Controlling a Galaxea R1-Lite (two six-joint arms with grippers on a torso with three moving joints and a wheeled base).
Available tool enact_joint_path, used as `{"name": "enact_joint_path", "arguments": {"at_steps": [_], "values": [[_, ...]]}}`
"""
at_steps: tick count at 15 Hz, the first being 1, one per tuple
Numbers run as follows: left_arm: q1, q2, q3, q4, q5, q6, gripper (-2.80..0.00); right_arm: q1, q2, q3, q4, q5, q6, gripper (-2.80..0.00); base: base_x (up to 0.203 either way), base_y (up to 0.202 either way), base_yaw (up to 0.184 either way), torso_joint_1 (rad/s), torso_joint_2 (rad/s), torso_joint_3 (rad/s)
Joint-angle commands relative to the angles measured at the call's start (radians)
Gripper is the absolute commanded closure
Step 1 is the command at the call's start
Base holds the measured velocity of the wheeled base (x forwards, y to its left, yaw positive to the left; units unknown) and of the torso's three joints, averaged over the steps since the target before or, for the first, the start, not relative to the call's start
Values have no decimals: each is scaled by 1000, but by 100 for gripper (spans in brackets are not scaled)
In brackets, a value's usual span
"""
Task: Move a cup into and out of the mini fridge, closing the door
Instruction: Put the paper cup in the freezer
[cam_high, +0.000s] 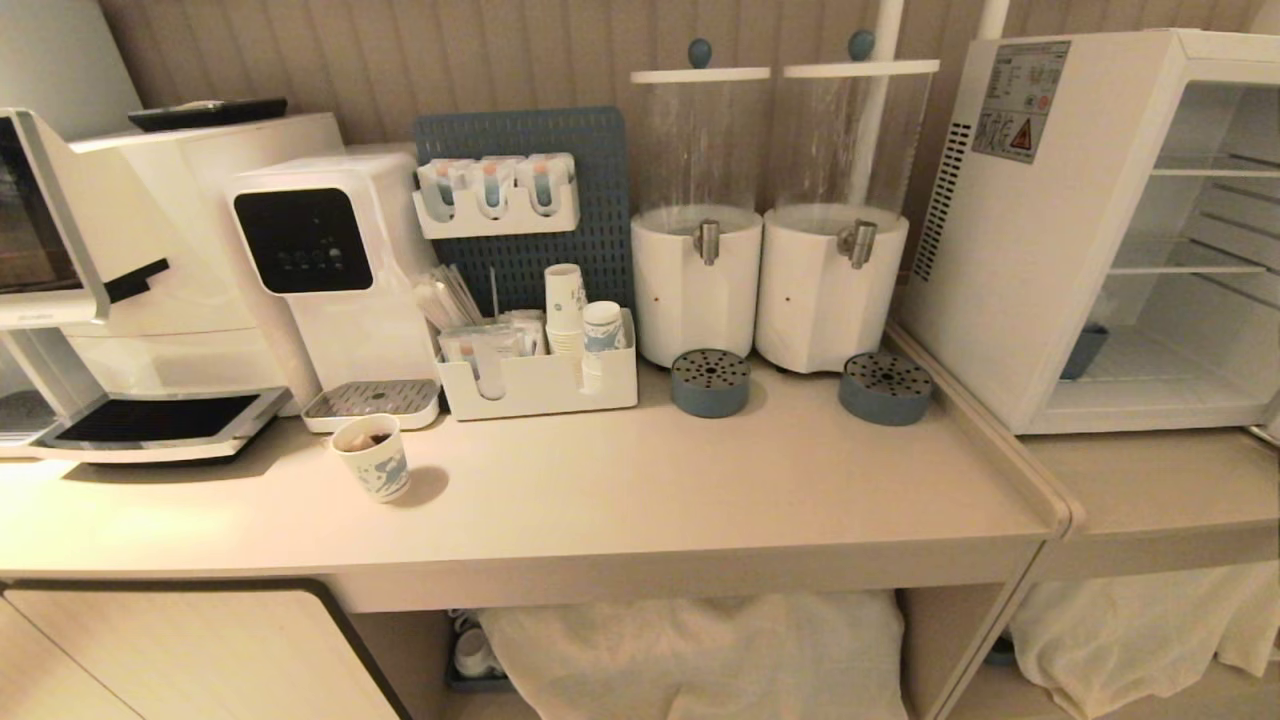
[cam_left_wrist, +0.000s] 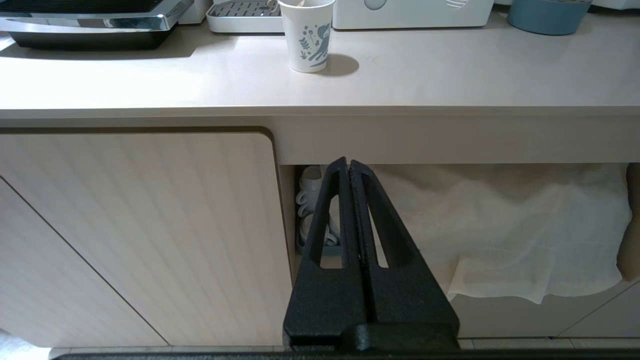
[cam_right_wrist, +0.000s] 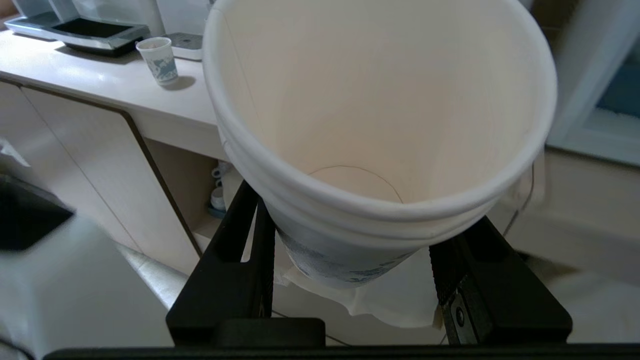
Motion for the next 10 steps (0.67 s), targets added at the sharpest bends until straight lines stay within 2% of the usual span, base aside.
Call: {"name": "enact_joint_path", "arguments": {"at_steps": [1,2,3,4,6,8,9,10], "values": [[0,1,0,0,0,0,0,-10,-237,52,68,-28,0,0,0,0,0,0,0,0],[0,1,0,0,0,0,0,-14,-287,85,98,-98,10,0,0,0,0,0,0,0],[0,1,0,0,0,0,0,-17,-303,131,94,-249,44,0,0,0,0,0,0,0],[0,0,0,0,0,0,0,-19,-300,181,59,-349,72,0,0,0,0,0,0,0],[0,1,0,0,0,0,0,-21,-298,356,-205,-512,83,0,0,0,0,0,0,0],[0,0,0,0,0,0,0,-22,-297,540,-455,-638,23,0,0,0,0,0,0,0],[0,0,0,0,0,0,0,-22,-297,623,-548,-673,-5,0,0,0,0,0,0,0],[0,0,0,0,0,0,0,-22,-297,662,-583,-698,-23,0,0,0,0,0,0,0]]}}
